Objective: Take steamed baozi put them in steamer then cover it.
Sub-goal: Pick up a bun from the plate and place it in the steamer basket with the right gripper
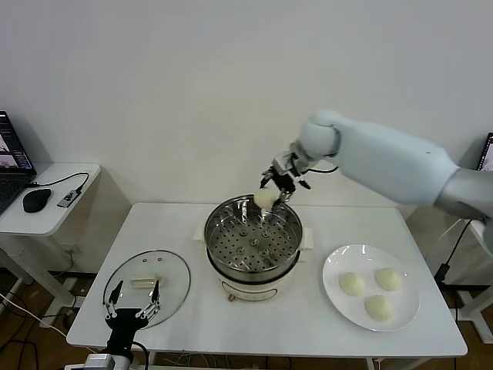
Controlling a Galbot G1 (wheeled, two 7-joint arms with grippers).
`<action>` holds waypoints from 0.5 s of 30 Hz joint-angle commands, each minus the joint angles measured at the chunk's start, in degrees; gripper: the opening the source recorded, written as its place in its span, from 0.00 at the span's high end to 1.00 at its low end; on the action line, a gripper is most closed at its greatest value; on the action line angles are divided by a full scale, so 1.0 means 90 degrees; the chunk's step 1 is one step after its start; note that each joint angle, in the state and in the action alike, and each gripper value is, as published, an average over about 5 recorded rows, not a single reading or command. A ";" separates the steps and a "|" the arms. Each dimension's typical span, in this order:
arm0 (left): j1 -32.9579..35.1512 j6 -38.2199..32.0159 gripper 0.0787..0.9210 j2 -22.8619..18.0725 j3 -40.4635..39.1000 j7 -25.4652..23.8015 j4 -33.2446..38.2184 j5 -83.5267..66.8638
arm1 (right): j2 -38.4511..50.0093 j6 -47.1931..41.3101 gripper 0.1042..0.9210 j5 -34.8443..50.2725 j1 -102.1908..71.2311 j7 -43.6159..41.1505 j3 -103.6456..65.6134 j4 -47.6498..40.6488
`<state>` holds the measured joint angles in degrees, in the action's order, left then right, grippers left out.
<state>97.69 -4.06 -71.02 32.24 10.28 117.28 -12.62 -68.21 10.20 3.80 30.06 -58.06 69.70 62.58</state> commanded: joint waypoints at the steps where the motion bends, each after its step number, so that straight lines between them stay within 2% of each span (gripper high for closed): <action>1: 0.0002 -0.0012 0.12 0.0001 0.0019 0.0000 0.0008 -0.0029 | -0.0654 0.0938 0.39 -0.0539 -0.0079 0.0052 0.0359 -0.0460; 7: -0.0019 -0.0012 0.12 0.0022 0.0024 -0.0017 -0.0022 -0.0014 | -0.0900 0.1709 0.39 -0.1401 -0.0340 0.0251 0.0350 -0.0972; 15: -0.0063 -0.0007 0.12 0.0009 0.0006 -0.0029 -0.0053 -0.0008 | -0.1121 0.2272 0.38 -0.2057 -0.0477 0.0528 0.0322 -0.1340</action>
<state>97.07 -4.10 -70.98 32.25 10.01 116.77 -12.63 -76.36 25.62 -9.81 26.19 -54.09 71.54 53.11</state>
